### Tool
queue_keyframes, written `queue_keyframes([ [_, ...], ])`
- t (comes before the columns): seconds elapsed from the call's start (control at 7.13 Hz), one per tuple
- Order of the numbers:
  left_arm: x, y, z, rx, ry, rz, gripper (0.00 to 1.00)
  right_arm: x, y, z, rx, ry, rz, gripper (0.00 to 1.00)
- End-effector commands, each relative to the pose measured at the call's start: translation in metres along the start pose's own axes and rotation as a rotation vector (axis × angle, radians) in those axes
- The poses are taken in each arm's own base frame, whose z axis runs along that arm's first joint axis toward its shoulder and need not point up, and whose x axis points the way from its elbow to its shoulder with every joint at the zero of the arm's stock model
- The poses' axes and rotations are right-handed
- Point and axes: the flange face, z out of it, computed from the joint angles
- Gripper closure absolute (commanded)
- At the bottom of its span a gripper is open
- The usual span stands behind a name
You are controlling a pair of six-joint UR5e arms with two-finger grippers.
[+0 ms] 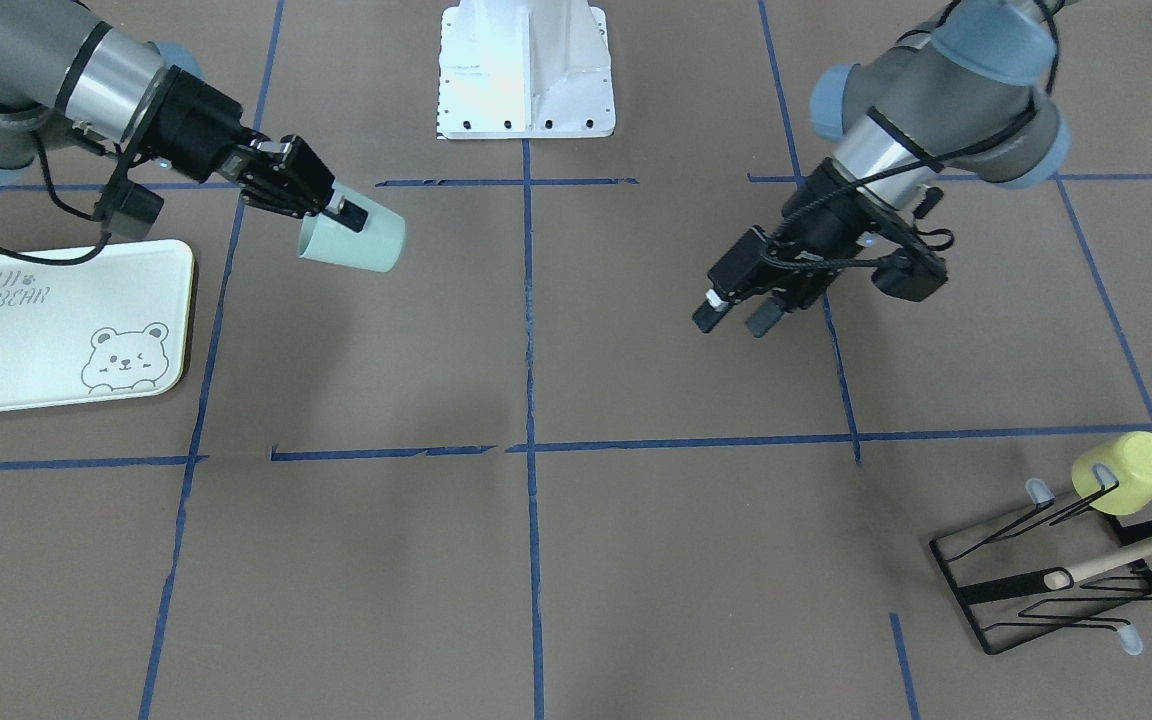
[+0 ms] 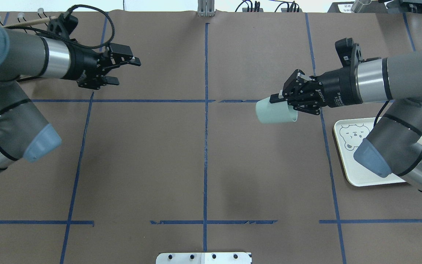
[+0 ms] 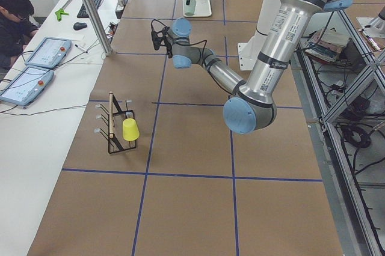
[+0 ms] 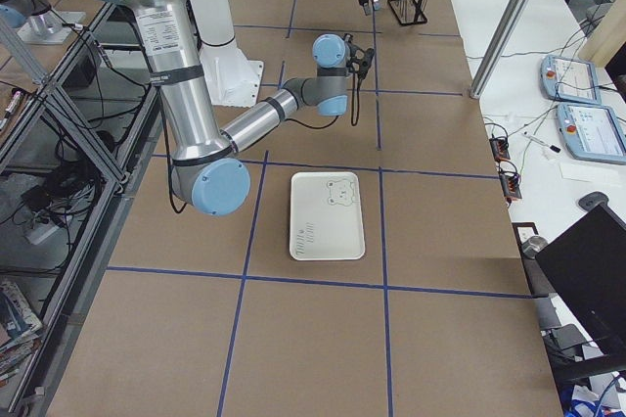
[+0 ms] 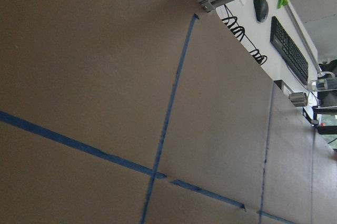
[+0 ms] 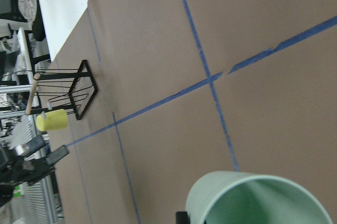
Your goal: Left arm grabs green cup and hands to right arm on tray
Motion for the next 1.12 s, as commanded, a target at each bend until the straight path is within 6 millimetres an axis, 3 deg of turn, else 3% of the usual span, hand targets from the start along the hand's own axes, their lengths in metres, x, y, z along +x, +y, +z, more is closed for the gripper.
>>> queue_keyframes([
  [0.0, -0.058, -0.040, -0.063, -0.029, -0.173, 0.203, 0.00, 0.008, -0.036, -0.021, 0.039, 0.203, -0.094, 1.00],
  [0.28, -0.122, -0.042, -0.109, -0.121, -0.398, 0.398, 0.00, 0.039, -0.059, -0.051, 0.056, 0.397, -0.196, 1.00],
  [0.56, -0.174, -0.066, -0.157, -0.238, -0.551, 0.566, 0.00, 0.089, -0.085, -0.107, 0.031, 0.570, -0.353, 1.00],
  [0.7, -0.219, -0.076, -0.185, -0.288, -0.598, 0.606, 0.00, 0.118, -0.096, -0.139, 0.016, 0.619, -0.432, 1.00],
  [0.98, -0.298, -0.076, -0.241, -0.312, -0.583, 0.544, 0.00, 0.172, -0.109, -0.197, -0.012, 0.692, -0.527, 1.00],
])
